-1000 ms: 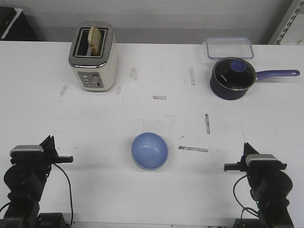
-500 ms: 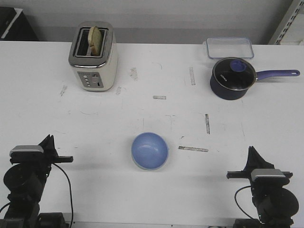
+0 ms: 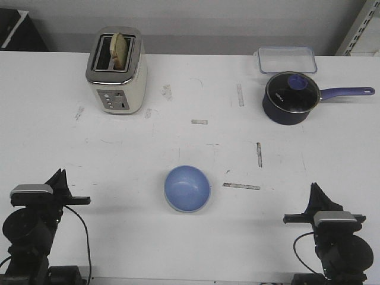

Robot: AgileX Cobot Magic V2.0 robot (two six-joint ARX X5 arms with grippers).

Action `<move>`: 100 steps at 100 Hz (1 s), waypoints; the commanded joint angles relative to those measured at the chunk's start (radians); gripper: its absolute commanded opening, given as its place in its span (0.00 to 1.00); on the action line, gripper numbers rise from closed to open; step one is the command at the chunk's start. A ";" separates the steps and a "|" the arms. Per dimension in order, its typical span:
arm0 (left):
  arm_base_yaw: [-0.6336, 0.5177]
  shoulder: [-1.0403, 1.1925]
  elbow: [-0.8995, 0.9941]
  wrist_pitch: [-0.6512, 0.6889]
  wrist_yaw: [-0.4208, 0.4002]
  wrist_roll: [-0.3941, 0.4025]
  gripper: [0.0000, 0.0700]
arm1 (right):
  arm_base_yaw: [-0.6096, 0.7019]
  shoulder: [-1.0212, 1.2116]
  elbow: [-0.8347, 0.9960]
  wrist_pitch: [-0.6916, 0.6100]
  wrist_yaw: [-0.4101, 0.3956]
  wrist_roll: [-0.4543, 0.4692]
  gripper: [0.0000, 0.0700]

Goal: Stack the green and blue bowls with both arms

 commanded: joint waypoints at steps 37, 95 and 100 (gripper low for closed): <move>-0.015 -0.234 -0.171 0.089 0.024 0.001 0.00 | -0.001 0.000 0.006 0.010 0.002 0.002 0.00; -0.016 -0.372 -0.549 0.344 0.053 0.001 0.00 | -0.001 0.000 0.006 0.010 0.001 0.002 0.00; -0.016 -0.372 -0.549 0.349 0.054 0.001 0.00 | -0.001 0.000 0.006 0.010 0.000 0.002 0.00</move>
